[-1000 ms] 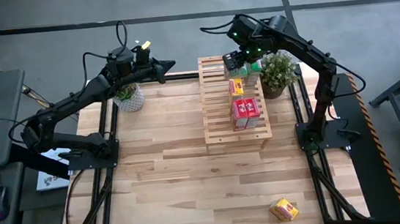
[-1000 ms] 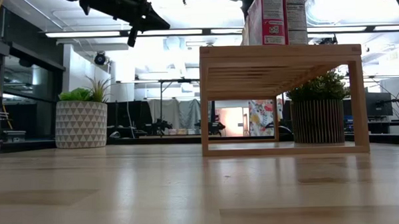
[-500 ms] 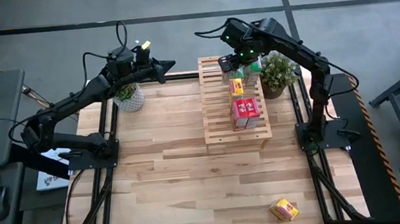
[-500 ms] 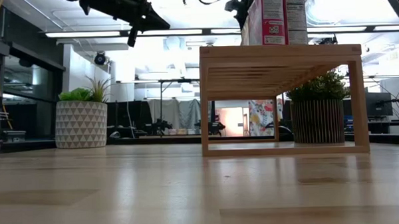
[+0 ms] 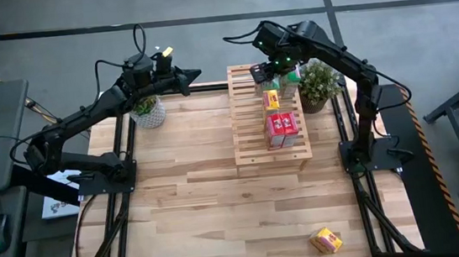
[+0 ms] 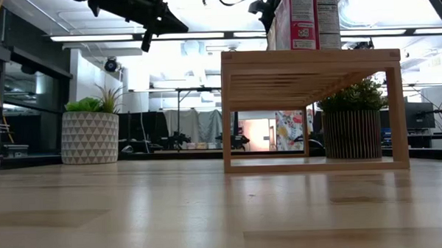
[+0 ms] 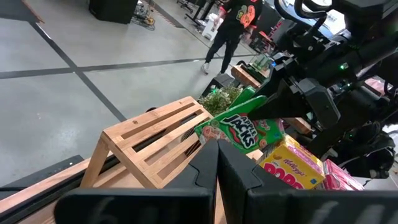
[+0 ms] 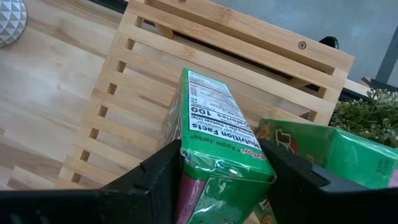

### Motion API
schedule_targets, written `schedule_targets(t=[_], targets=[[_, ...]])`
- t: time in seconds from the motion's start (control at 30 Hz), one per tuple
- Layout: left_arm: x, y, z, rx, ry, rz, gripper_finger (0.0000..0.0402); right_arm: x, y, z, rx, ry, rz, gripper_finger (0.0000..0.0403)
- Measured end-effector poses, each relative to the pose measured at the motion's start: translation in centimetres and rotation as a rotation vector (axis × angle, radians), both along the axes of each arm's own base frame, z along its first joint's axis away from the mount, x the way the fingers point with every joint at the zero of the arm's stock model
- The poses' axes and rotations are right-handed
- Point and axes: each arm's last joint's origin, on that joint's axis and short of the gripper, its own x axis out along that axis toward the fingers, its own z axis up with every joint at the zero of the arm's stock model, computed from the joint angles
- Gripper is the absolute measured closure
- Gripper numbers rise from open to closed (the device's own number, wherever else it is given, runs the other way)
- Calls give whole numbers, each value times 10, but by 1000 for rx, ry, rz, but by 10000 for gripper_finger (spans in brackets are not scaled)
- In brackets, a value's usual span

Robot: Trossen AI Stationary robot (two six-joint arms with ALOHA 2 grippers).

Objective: Stack cereal on shelf
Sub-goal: Put the green cereal on the shelf

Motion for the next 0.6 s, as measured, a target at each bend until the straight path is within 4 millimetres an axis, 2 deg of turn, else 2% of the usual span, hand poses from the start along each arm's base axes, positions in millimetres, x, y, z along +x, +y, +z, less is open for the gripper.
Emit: schedule_targets(t=[0.23,0.6], targets=[[0,0,0,0,0,0,402,0,0,0,-9,7,10,198],[0,0,0,0,0,0,402,0,-1,0,-27,19,8,111]])
